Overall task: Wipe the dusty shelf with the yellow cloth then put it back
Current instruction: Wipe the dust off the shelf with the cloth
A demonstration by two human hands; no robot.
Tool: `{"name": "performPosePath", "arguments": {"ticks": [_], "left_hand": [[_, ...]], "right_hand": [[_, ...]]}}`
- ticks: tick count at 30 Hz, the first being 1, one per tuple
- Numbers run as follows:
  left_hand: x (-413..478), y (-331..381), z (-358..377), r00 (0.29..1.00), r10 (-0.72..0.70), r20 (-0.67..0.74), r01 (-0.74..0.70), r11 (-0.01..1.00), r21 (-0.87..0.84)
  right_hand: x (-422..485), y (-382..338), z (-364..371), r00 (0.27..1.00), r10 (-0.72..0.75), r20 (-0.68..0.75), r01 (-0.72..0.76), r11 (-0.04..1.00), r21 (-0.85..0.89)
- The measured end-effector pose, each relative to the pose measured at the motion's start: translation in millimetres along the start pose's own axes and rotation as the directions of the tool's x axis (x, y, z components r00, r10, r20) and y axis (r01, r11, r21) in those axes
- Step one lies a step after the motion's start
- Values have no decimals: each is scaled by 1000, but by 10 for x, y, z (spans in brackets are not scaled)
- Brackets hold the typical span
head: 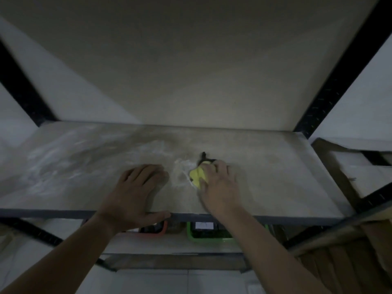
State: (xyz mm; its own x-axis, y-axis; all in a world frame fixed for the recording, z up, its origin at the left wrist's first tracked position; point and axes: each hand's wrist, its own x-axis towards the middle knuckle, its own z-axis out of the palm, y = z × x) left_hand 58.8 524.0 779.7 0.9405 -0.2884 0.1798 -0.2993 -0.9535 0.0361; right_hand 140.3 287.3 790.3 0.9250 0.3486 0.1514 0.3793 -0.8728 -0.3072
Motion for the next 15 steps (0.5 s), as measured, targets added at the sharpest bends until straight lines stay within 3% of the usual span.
{"name": "performPosePath", "arguments": {"ticks": [3,4,6,8,11,13,15], "left_hand": [[-6,-5,4,1000,-4,-2,4,1000,2],[-6,-7,6,1000,-7,1,7,1000,6],[-5,-16,23,1000,-3,-10,3,1000,14],[-5,-24,50,1000,5,-30,-4,1000,15],[4,-41,74,1000,2,-30,-2,1000,7],[4,-45,78,1000,0,-31,0,1000,-5],[2,-54,80,999,-7,-35,7,1000,-12]], "right_hand": [[103,347,-299,1000,2,-26,1,993,120],[111,581,-436,998,11,-70,-6,997,71],[97,1139,-700,997,23,-79,-40,974,-223],[-4,1677,-921,974,204,-97,-225,904,-363],[-240,2050,-941,888,447,-111,-456,823,-339],[-315,2019,-811,871,472,-135,-487,795,-363],[-343,1775,-685,924,359,-132,-378,811,-445]]}}
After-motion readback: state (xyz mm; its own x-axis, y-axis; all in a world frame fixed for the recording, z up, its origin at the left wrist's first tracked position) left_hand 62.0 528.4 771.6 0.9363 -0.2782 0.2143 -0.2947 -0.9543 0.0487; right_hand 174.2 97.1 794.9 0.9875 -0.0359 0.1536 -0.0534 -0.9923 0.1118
